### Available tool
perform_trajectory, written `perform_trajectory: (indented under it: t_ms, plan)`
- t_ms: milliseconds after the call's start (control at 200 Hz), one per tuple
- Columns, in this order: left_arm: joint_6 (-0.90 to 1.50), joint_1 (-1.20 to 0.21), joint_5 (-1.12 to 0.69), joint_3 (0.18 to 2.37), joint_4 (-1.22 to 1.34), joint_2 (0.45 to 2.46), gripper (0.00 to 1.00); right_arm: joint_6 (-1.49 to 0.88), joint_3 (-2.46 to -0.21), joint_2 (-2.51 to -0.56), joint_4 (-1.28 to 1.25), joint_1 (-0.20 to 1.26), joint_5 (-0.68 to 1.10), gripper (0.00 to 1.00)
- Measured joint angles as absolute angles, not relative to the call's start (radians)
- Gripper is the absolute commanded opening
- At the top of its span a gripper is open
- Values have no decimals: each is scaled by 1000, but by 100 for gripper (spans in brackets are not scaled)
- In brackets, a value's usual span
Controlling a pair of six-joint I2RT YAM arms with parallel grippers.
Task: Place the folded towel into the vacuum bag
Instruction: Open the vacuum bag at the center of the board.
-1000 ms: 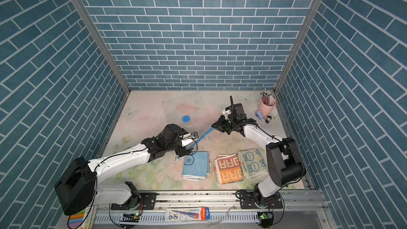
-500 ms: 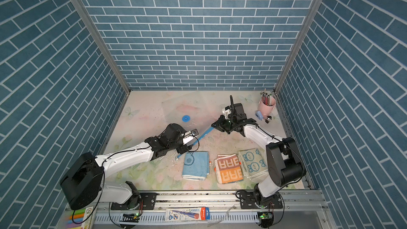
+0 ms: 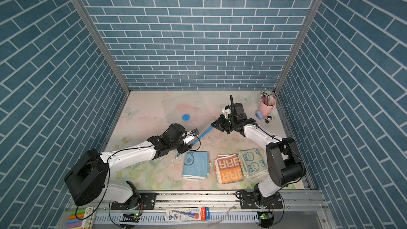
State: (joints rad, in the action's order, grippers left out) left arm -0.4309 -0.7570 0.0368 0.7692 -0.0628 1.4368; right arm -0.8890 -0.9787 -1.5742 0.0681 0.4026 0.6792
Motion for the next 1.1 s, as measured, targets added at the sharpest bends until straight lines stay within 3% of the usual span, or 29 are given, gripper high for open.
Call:
perform_trajectory:
  t_ms: [405, 1095]
  plan:
    - [-346, -757, 144, 775, -68, 1437, 59, -889, -979, -1573, 42, 403, 705, 0]
    - [-262, -709, 243, 821, -299, 1368, 55, -879, -991, -1525, 45, 374, 690, 0]
